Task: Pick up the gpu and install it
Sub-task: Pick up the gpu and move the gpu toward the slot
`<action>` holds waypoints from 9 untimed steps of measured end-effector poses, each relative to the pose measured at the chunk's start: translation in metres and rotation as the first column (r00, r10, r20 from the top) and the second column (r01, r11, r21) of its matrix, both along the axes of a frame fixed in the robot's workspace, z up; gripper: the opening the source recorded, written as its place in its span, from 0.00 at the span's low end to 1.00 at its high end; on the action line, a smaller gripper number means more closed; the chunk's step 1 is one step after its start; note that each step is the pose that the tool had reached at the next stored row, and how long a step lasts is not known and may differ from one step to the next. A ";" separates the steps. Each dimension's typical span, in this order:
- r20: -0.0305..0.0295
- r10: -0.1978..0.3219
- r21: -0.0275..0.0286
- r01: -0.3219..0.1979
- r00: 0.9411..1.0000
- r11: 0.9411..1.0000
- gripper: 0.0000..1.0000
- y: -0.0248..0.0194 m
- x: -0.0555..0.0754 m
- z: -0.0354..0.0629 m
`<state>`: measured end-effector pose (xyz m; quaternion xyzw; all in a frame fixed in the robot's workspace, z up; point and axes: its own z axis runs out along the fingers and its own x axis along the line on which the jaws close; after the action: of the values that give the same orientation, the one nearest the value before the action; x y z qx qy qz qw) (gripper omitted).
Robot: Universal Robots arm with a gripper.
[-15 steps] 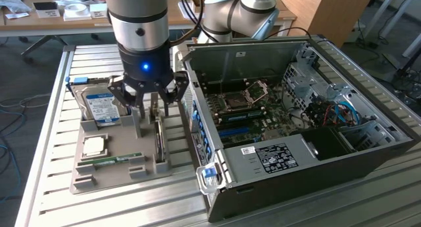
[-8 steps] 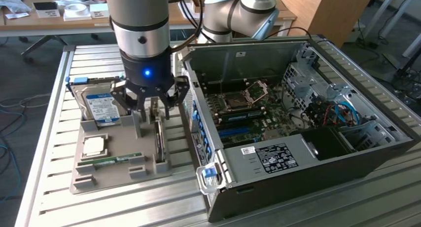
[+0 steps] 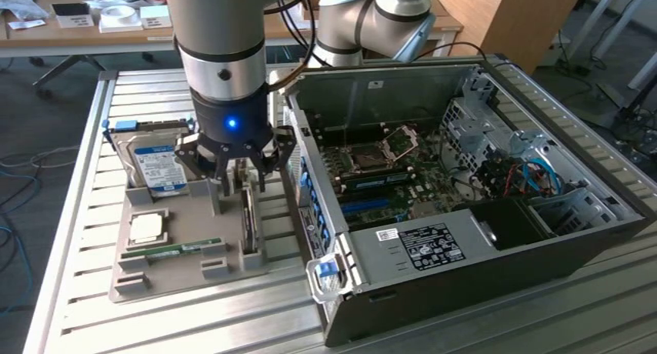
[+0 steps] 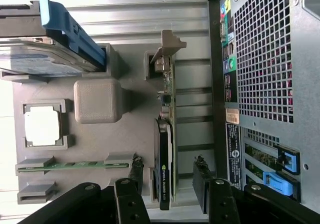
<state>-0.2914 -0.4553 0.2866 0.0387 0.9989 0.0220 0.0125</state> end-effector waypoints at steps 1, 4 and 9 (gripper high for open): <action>0.000 0.000 0.000 0.000 1.000 1.000 0.53 0.0000 0.000 0.0000; 0.000 0.000 0.000 0.000 1.000 1.000 0.53 0.0000 0.000 -0.0001; 0.000 0.000 0.000 0.000 1.000 1.000 0.53 0.0000 0.000 -0.0001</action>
<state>-0.2914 -0.4553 0.2865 0.0387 0.9989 0.0221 0.0125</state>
